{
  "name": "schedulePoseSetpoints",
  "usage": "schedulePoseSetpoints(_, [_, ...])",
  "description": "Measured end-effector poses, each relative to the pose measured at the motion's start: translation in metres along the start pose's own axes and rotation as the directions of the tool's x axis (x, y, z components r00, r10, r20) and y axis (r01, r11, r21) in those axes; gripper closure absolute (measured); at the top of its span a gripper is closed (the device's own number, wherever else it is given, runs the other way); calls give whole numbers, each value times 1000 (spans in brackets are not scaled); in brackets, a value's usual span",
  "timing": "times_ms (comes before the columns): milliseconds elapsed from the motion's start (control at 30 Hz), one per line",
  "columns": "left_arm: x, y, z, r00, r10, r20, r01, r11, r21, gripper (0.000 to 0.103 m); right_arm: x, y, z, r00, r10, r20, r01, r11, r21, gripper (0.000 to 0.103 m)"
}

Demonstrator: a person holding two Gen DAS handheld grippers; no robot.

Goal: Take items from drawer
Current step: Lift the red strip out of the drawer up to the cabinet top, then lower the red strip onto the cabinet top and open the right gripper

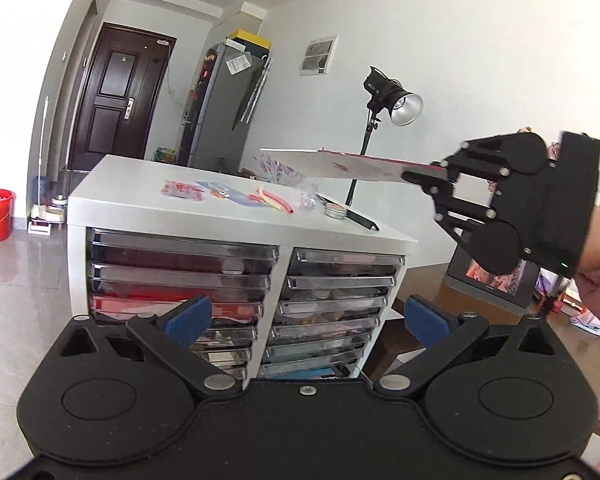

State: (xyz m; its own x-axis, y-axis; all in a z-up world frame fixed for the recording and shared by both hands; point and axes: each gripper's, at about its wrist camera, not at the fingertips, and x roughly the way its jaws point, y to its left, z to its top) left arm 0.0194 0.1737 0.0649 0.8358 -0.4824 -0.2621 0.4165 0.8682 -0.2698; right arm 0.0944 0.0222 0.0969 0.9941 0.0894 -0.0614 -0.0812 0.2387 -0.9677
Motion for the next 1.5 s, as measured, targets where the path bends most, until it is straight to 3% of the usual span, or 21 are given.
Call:
schedulePoseSetpoints(200, [10,11,1,998,56,-33,-56,998,-18,0,94,6,45,999,23,-25,-23,1000,-12,102])
schedulePoseSetpoints(367, [10,22,-1,994,92,-54,-93,995,-18,0,145,23,63,996,57,-61,-59,998,-25,102])
schedulePoseSetpoints(567, [4,4,0,991,134,-2,-134,990,45,0,168,34,66,994,86,-64,-88,996,-25,102])
schedulePoseSetpoints(800, [12,-2,-6,989,141,-32,-139,988,73,0,171,42,66,990,135,-50,-137,989,-53,97])
schedulePoseSetpoints(900, [15,-3,-9,984,172,-45,-168,983,72,0,168,41,67,990,132,-51,-135,989,-60,82])
schedulePoseSetpoints(933, [14,-4,-9,983,177,-44,-174,982,75,0,167,39,67,990,131,-48,-134,989,-60,73])
schedulePoseSetpoints(1033, [12,-6,-9,985,169,-42,-165,983,78,0,156,31,66,988,151,-33,-153,987,-55,21])
schedulePoseSetpoints(1300, [13,-18,-15,990,133,-53,-127,986,108,0,115,19,56,994,111,8,-110,993,-48,13])
schedulePoseSetpoints(1400, [13,-26,-18,994,95,-60,-87,988,126,0,96,7,48,996,92,15,-91,995,-28,12])
schedulePoseSetpoints(1500, [17,-37,-23,996,49,-79,-37,987,155,0,79,-10,34,998,66,10,-66,998,11,4])
